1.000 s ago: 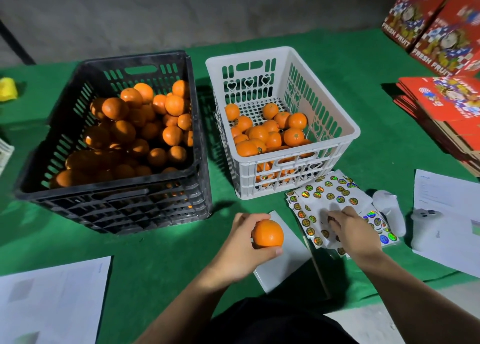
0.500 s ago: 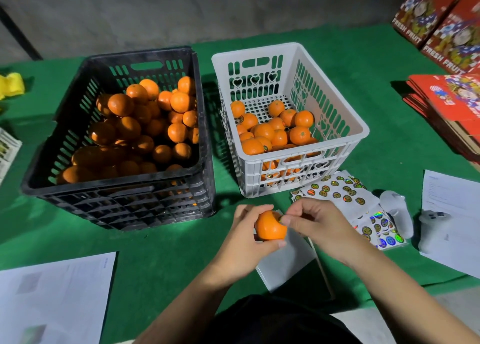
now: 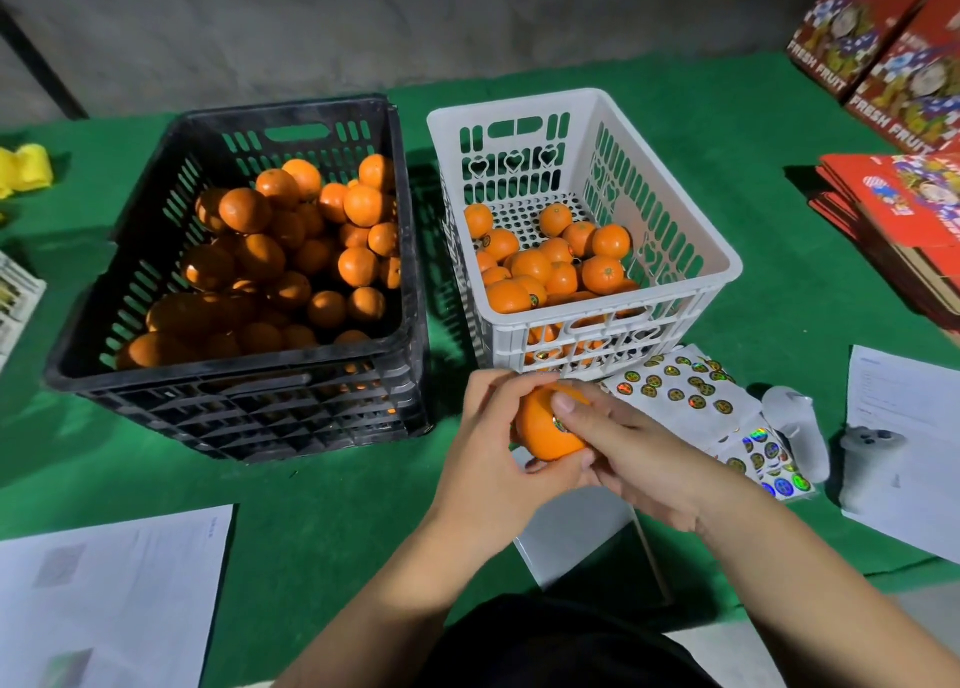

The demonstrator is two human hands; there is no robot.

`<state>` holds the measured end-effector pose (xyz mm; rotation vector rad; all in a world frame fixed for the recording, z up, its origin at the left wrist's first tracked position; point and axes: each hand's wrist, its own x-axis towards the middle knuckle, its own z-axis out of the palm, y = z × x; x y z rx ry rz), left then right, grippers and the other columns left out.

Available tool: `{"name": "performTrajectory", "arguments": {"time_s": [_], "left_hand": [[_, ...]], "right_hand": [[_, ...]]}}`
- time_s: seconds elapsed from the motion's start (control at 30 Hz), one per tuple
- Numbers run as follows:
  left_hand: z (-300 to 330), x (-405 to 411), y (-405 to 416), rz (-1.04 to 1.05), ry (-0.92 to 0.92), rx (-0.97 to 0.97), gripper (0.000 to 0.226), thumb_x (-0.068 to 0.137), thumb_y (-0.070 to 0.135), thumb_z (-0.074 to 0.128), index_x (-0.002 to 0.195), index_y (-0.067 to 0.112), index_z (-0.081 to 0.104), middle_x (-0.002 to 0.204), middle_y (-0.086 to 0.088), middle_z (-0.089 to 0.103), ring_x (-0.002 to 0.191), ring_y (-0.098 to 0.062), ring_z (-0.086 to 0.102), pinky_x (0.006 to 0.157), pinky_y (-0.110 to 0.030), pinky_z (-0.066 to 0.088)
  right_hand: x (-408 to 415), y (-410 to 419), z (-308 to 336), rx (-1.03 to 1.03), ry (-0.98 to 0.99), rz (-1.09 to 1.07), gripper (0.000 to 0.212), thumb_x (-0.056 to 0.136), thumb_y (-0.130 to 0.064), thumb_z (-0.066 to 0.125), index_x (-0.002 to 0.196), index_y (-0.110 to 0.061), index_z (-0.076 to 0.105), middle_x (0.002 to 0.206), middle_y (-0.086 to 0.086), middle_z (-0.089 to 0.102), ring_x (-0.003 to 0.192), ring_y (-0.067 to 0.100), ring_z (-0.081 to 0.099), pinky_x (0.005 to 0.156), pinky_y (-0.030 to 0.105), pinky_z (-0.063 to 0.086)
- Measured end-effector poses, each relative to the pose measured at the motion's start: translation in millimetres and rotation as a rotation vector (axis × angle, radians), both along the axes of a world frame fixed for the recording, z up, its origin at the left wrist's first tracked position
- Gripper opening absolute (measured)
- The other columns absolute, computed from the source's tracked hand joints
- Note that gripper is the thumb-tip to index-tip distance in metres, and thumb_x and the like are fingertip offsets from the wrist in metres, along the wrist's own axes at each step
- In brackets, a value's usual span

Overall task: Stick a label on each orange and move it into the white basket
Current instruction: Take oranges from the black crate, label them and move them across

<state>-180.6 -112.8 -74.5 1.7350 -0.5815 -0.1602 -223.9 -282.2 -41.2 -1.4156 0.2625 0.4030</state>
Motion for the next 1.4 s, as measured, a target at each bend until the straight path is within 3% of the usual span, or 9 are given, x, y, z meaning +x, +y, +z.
{"name": "performTrajectory", "arguments": {"time_s": [0.13, 0.43, 0.53, 0.67, 0.77, 0.83, 0.93, 1.2, 1.4], "left_hand": [[11, 8, 0, 0.037, -0.045, 0.015, 0.066, 0.076, 0.027, 0.087, 0.135, 0.039, 0.059, 0.133, 0.011, 0.044, 0.125, -0.011, 0.056, 0.092, -0.016, 0.051], [18, 20, 9, 0.100, -0.084, 0.058, 0.067, 0.074, 0.030, 0.077, 0.136, 0.044, 0.057, 0.135, 0.018, 0.044, 0.128, -0.010, 0.054, 0.097, -0.018, 0.049], [21, 31, 14, 0.164, -0.185, 0.243, 0.068, 0.081, 0.044, 0.075, 0.144, 0.046, 0.050, 0.132, 0.027, 0.043, 0.128, -0.008, 0.043, 0.103, -0.009, 0.035], [33, 64, 34, 0.280, -0.446, 0.387, 0.038, 0.097, 0.039, 0.064, 0.134, 0.033, 0.062, 0.123, 0.017, 0.056, 0.110, -0.017, 0.048, 0.099, -0.029, 0.039], [44, 98, 56, 0.341, -0.594, 0.473, 0.023, 0.099, 0.028, 0.061, 0.119, 0.021, 0.072, 0.110, 0.004, 0.067, 0.098, -0.024, 0.054, 0.090, -0.038, 0.040], [48, 121, 71, 0.334, -0.533, 0.576, 0.021, 0.101, 0.015, 0.062, 0.119, 0.016, 0.074, 0.109, -0.003, 0.069, 0.096, -0.029, 0.058, 0.087, -0.039, 0.042], [53, 145, 80, 0.283, -0.323, 0.676, 0.032, 0.106, 0.007, 0.052, 0.131, 0.014, 0.069, 0.123, -0.007, 0.065, 0.105, -0.027, 0.061, 0.087, -0.035, 0.049], [47, 215, 63, 0.049, -0.045, 0.997, 0.040, 0.111, 0.018, 0.038, 0.151, 0.014, 0.046, 0.138, -0.012, 0.063, 0.119, -0.030, 0.062, 0.098, -0.039, 0.051], [9, 295, 41, -0.036, 0.110, 1.387, 0.060, 0.101, 0.003, 0.044, 0.157, 0.017, 0.029, 0.169, -0.013, 0.012, 0.153, -0.045, 0.015, 0.120, -0.060, 0.030]], "right_hand": [[10, 13, 11, 0.038, -0.093, -0.138, 0.038, 0.092, -0.050, 0.065, 0.123, -0.031, 0.071, 0.122, 0.007, 0.074, 0.115, 0.025, 0.071, 0.085, 0.031, 0.059], [27, 31, 10, -0.008, -0.199, -0.190, 0.051, 0.085, -0.051, 0.074, 0.125, -0.021, 0.068, 0.119, 0.010, 0.074, 0.114, 0.029, 0.070, 0.097, 0.047, 0.058], [48, 25, 17, -0.178, -0.300, -0.164, 0.048, 0.082, -0.052, 0.076, 0.123, -0.027, 0.069, 0.114, 0.005, 0.074, 0.107, 0.022, 0.072, 0.091, 0.040, 0.061], [104, 5, 25, -0.551, -0.403, -0.250, 0.054, 0.084, -0.061, 0.075, 0.127, -0.032, 0.060, 0.111, -0.008, 0.069, 0.100, 0.010, 0.069, 0.085, 0.031, 0.057], [153, -18, 20, -0.956, -0.309, -0.254, 0.077, 0.087, -0.064, 0.069, 0.147, -0.022, 0.046, 0.125, 0.002, 0.062, 0.123, 0.031, 0.057, 0.096, 0.042, 0.047], [177, -19, 12, -1.183, -0.158, -0.112, 0.096, 0.086, -0.075, 0.061, 0.158, -0.020, 0.030, 0.156, 0.013, 0.042, 0.144, 0.041, 0.033, 0.115, 0.050, 0.031], [195, 2, -5, -1.273, -0.236, -0.027, 0.091, 0.090, -0.079, 0.046, 0.160, -0.024, 0.026, 0.168, 0.011, 0.019, 0.152, 0.037, 0.015, 0.123, 0.053, 0.019], [198, 18, -25, -1.497, -0.373, 0.032, 0.069, 0.095, -0.062, 0.023, 0.156, -0.032, 0.028, 0.169, 0.001, 0.022, 0.148, 0.030, 0.027, 0.118, 0.048, 0.029], [197, 18, -23, -1.517, -0.346, 0.049, 0.063, 0.096, -0.057, 0.027, 0.155, -0.033, 0.031, 0.167, 0.000, 0.028, 0.145, 0.029, 0.033, 0.114, 0.047, 0.032]]}}
